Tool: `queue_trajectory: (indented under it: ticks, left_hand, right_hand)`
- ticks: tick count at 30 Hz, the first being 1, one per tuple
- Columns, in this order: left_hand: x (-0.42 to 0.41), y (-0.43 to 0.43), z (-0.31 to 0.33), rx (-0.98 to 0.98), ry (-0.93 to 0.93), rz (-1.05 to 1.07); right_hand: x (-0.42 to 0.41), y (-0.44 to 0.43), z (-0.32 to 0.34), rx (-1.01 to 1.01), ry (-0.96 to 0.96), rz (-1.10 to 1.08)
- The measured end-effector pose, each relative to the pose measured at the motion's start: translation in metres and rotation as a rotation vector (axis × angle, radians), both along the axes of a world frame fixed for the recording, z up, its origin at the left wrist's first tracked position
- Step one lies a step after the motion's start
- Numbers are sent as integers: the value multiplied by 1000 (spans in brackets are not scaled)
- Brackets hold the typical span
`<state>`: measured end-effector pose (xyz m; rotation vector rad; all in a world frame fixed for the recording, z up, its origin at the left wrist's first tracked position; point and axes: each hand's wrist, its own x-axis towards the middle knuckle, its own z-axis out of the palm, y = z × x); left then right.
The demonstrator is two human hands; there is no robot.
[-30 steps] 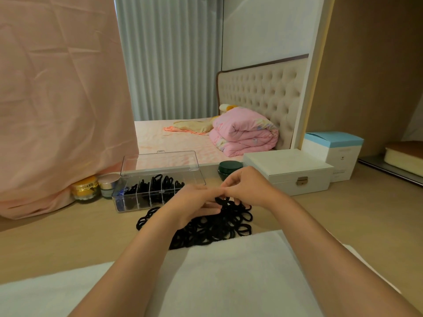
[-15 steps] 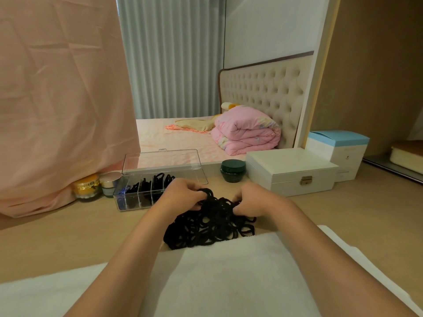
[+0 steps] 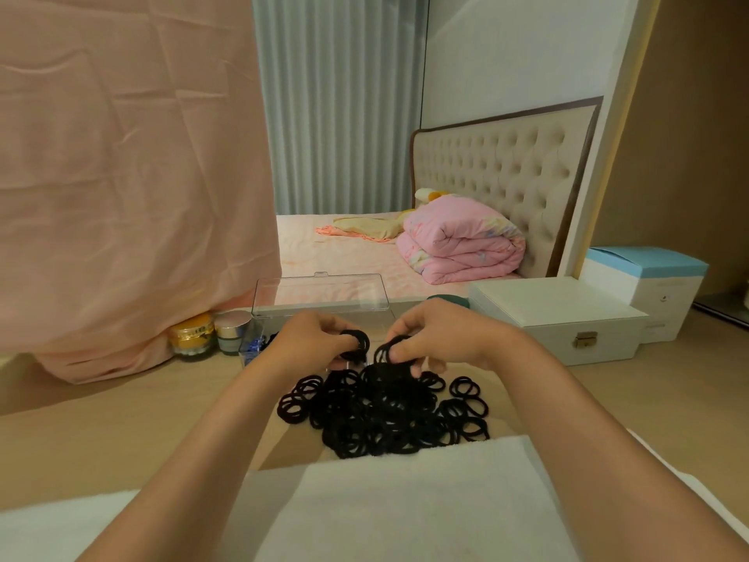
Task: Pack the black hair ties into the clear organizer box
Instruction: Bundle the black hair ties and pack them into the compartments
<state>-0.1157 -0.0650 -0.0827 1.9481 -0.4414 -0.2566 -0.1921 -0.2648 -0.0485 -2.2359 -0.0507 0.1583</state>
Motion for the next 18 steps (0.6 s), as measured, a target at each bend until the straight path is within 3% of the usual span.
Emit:
queue_trajectory:
  ticks: [8,12,18]
  left_hand:
    - [14,25,-7,-283,287,-172]
    - [19,31,-8,-378,411,-249]
    - [24,33,-13,-229,312,-263]
  right_hand:
    - [38,40,-16,337,53,-98]
    - [47,48,-25,363,8,-187]
    - [51,52,-31,370,75,-237]
